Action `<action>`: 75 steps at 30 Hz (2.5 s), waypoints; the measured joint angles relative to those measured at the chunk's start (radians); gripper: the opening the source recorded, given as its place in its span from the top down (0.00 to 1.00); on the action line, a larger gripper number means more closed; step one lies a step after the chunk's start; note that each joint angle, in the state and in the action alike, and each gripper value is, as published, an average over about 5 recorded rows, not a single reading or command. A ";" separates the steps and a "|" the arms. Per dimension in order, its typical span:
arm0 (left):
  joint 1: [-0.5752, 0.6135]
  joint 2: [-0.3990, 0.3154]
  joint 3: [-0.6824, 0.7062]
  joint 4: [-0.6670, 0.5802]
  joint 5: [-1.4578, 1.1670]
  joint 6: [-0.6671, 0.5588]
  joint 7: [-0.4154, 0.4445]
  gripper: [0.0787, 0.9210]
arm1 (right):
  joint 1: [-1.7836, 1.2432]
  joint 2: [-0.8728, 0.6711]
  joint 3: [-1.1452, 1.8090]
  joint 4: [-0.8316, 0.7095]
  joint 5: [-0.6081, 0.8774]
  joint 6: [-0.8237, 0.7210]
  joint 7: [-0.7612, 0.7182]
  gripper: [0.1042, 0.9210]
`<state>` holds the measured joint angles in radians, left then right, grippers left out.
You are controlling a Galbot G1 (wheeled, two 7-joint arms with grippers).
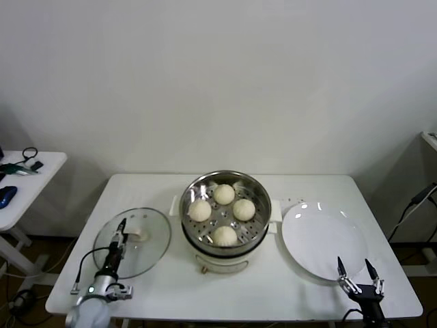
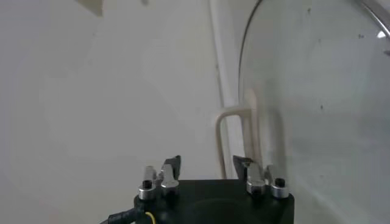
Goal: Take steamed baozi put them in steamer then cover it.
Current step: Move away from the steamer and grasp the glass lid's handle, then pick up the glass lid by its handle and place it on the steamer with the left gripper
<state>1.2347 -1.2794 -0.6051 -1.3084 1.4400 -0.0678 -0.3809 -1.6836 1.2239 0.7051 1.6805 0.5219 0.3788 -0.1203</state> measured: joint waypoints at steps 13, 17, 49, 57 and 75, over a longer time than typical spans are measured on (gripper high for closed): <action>-0.002 -0.014 -0.009 0.008 -0.009 0.024 0.025 0.85 | 0.001 0.023 0.006 0.016 -0.009 -0.005 0.007 0.12; 0.006 -0.007 -0.017 -0.018 -0.033 0.030 0.041 0.91 | 0.002 0.027 0.010 0.022 -0.013 -0.013 0.014 0.12; 0.008 0.159 0.271 -0.767 -0.288 0.583 0.492 0.92 | 0.051 0.045 0.022 0.011 -0.128 -0.060 0.113 0.12; -0.097 0.040 0.497 -0.766 -0.134 0.683 0.577 0.92 | 0.062 0.044 0.020 -0.007 -0.128 -0.047 0.116 0.12; -0.168 -0.243 0.729 -0.589 0.148 0.747 0.633 0.92 | 0.057 0.022 0.018 -0.032 -0.101 -0.003 0.118 0.12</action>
<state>1.0669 -1.5224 0.1238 -1.8971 1.5875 0.6791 0.2522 -1.6262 1.2456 0.7227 1.6488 0.4207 0.3762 -0.0019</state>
